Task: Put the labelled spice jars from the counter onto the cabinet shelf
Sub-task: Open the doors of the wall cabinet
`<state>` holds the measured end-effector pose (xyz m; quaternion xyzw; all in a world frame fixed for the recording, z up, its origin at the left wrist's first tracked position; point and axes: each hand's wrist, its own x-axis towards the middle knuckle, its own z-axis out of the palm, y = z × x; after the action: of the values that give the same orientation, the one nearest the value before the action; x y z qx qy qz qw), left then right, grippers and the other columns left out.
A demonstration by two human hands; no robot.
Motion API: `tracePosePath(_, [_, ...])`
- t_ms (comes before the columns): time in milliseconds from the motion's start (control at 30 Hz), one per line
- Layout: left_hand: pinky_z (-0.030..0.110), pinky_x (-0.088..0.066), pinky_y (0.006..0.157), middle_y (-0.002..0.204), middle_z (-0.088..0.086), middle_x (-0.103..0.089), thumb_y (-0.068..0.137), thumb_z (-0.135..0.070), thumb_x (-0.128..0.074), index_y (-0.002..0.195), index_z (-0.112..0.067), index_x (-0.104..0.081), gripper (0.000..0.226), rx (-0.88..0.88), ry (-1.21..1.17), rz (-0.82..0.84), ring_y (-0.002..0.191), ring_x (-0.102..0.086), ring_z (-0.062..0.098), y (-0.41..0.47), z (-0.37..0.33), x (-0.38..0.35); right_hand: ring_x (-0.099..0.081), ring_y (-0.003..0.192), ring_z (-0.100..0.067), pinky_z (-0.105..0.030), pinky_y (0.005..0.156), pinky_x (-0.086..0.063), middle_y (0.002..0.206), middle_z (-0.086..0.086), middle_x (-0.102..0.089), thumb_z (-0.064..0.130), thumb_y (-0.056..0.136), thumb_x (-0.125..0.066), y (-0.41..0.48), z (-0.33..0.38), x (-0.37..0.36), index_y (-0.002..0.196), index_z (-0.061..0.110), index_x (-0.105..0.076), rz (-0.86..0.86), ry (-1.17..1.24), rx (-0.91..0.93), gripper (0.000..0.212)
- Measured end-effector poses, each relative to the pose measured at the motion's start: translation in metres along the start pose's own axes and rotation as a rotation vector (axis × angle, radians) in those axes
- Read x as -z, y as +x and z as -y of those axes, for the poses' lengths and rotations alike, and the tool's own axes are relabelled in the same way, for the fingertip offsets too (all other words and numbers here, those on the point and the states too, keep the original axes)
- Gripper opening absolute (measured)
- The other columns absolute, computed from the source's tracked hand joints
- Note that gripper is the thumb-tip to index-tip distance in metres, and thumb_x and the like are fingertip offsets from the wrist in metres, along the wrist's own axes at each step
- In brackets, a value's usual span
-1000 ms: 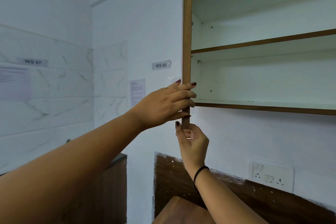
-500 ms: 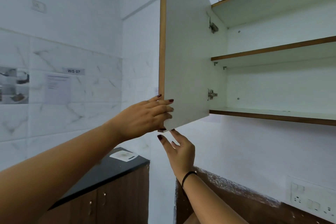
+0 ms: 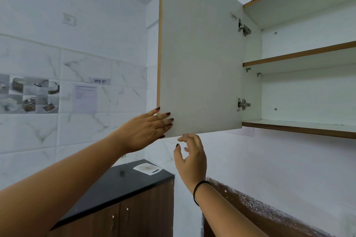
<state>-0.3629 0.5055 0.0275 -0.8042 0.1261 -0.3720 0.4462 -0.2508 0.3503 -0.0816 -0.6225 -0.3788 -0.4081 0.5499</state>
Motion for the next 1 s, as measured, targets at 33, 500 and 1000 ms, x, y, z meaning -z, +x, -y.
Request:
tracePosePath(33, [0.040, -0.005, 0.121, 0.143, 0.003, -0.056, 0.107, -0.036, -0.006, 0.135, -0.014, -0.059, 0.063, 0.011, 0.007, 0.008, 0.138, -0.046, 0.023, -0.001, 0.001, -0.003, -0.060, 0.114, -0.013, -0.023, 0.088, -0.056, 0.129, 0.003, -0.060, 0.025, 0.088, -0.064, 0.001, 0.000, -0.001, 0.112, 0.023, -0.066, 0.032, -0.048, 0.039, 0.025])
tracePosePath(500, [0.041, -0.008, 0.121, 0.154, 0.005, -0.041, 0.103, -0.030, -0.027, 0.146, -0.010, -0.042, 0.050, 0.053, 0.051, -0.002, 0.146, -0.030, 0.022, -0.012, 0.001, -0.026, -0.009, 0.151, -0.014, -0.029, 0.117, -0.023, 0.164, 0.007, 0.004, 0.029, 0.092, -0.059, 0.002, 0.000, -0.025, 0.156, 0.027, 0.001, 0.432, -0.294, 0.233, 0.087])
tracePosePath(1000, [0.041, -0.011, 0.120, 0.146, 0.010, -0.051, 0.101, -0.032, -0.032, 0.135, -0.011, -0.059, 0.048, 0.116, 0.031, -0.047, 0.141, -0.041, 0.027, 0.001, -0.021, -0.020, 0.001, 0.145, -0.003, -0.020, 0.115, -0.014, 0.159, 0.014, 0.009, 0.032, 0.095, -0.056, -0.009, -0.001, -0.017, 0.156, 0.026, 0.000, 0.419, -0.279, 0.195, 0.083])
